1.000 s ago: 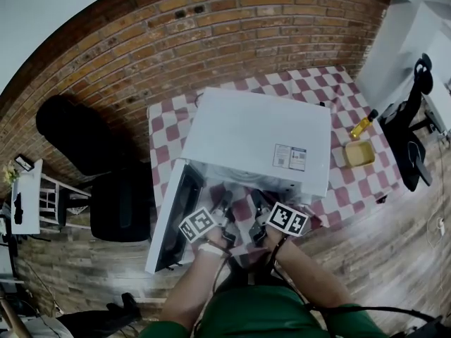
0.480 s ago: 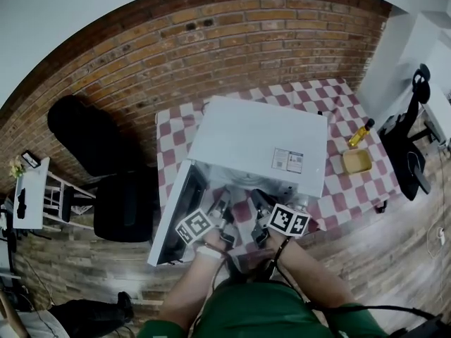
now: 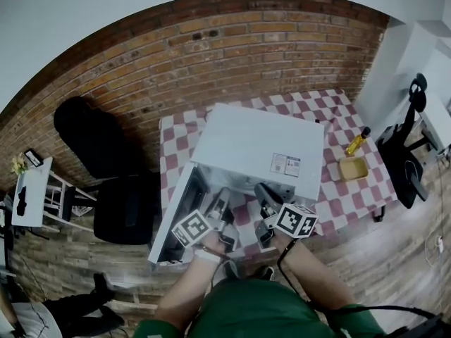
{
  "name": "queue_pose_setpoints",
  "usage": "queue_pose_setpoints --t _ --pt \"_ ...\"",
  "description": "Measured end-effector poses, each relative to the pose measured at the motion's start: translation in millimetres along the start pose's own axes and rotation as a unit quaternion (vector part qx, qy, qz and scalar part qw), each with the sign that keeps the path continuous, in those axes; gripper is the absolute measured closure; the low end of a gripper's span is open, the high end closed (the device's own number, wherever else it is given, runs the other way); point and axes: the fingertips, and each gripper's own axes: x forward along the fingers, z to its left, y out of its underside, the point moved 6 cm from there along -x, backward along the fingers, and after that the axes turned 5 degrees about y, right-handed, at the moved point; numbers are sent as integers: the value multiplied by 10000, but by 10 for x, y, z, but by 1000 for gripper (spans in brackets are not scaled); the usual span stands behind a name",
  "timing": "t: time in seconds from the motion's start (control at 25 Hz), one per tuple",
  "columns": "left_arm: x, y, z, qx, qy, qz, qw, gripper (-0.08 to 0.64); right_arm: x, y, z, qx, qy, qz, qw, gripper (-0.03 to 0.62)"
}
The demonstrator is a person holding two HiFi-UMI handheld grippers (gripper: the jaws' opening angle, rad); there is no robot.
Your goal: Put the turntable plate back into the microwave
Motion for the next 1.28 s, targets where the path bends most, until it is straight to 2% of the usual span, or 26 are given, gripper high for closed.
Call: queue_pose_setpoints --t 0.48,1.28 --pt "-53 11 -130 44 55 73 9999 523 -32 -13 214 -307 -186 -75 9993 538" --pt "-41 -28 -150 -18 99 -19 9999 523 -14 -5 284 -366 -326 -52 9988 542"
